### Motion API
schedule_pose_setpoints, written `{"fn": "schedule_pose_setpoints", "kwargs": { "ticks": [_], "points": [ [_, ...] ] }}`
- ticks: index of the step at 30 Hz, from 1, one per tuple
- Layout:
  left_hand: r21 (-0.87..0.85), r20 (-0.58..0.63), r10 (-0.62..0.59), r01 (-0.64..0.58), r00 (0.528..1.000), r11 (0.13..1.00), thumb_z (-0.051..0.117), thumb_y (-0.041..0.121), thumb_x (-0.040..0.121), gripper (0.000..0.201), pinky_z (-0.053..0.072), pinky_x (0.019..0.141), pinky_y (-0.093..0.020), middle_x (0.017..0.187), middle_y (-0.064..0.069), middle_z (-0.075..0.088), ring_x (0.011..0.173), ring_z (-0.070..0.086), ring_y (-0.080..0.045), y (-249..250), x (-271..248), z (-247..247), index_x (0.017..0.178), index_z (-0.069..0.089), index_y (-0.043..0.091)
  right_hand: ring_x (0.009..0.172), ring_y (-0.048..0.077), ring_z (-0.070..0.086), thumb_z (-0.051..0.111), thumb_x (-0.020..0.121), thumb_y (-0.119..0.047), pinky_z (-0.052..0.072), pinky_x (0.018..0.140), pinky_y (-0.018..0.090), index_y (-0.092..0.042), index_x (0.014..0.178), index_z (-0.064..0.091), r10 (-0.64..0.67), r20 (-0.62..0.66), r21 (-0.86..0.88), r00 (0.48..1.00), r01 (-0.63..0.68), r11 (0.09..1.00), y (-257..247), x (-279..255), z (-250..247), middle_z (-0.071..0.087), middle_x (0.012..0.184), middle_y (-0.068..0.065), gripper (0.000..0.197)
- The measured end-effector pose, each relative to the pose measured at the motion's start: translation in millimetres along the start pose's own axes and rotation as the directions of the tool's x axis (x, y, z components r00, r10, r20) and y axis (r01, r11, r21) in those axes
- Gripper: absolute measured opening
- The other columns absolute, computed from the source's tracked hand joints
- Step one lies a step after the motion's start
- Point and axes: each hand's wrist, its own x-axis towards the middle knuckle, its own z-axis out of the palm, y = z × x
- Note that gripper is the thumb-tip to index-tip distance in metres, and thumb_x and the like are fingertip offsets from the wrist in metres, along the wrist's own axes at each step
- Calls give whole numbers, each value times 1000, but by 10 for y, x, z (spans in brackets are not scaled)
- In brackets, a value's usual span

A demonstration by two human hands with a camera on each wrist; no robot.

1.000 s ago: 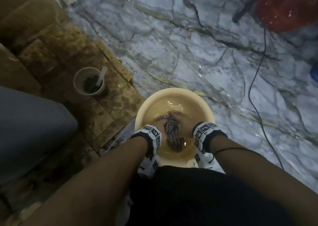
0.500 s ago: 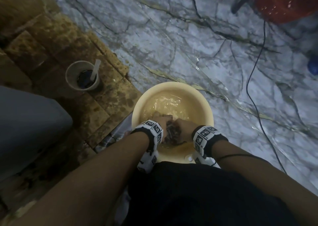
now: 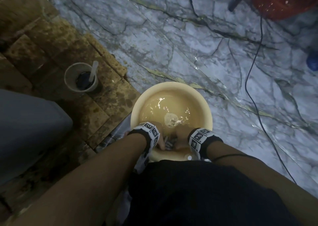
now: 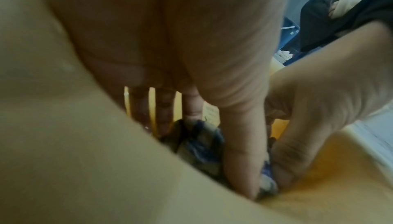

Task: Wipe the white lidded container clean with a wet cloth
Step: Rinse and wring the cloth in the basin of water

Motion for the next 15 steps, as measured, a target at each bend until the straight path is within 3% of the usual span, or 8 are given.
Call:
{"fn": "schedule_pose_setpoints", "kwargs": {
  "ticks": [3,6,9,11,13,15],
  "points": [
    [-91,24,17,-15,1000,996,79,40,61,42,44,57,-27,81,-6,65,68,57,-20,-27,-58,-26,87,66,10,99,20,64,71,77,-28,50,91,37,-27,114,65,-20,22,178,1000,15,984,97,-23,30,68,104,-3,38],
    [-291,-43,33,-44,999,956,76,26,62,29,39,57,-28,76,-5,55,65,50,-21,-47,-92,-24,77,55,13,99,19,60,67,83,-25,49,88,33,-23,117,63,-25,-58,361,998,44,931,209,-104,-22,65,107,-2,34],
    [-515,-89,42,-83,995,853,71,24,68,32,41,65,-32,86,-4,53,76,52,-22,-80,-115,-42,89,47,19,99,24,61,63,88,-21,51,91,40,-15,109,62,-15,-181,538,983,112,836,335,-154,-87,64,108,5,22],
    [-620,-96,64,-110,993,777,66,17,76,37,42,67,-33,91,-10,54,81,52,-24,-51,-150,-101,105,43,18,97,27,64,63,88,-16,55,87,41,-13,101,60,5,-241,690,970,168,704,387,-174,-95,66,106,10,13],
    [-648,-158,122,-196,980,736,61,8,81,16,44,71,-35,86,-15,55,78,52,-24,-25,-183,-170,93,52,15,94,28,67,63,89,-10,58,78,37,-14,93,58,41,-304,816,952,237,528,407,-187,-105,68,102,12,8],
    [-663,-211,112,-226,971,714,64,13,84,4,50,80,-38,86,-12,63,79,58,-25,-42,-201,-224,88,64,11,85,26,68,60,91,-6,57,69,32,-15,91,57,97,-349,883,932,292,368,398,-197,-127,70,95,12,10]
  ]
}}
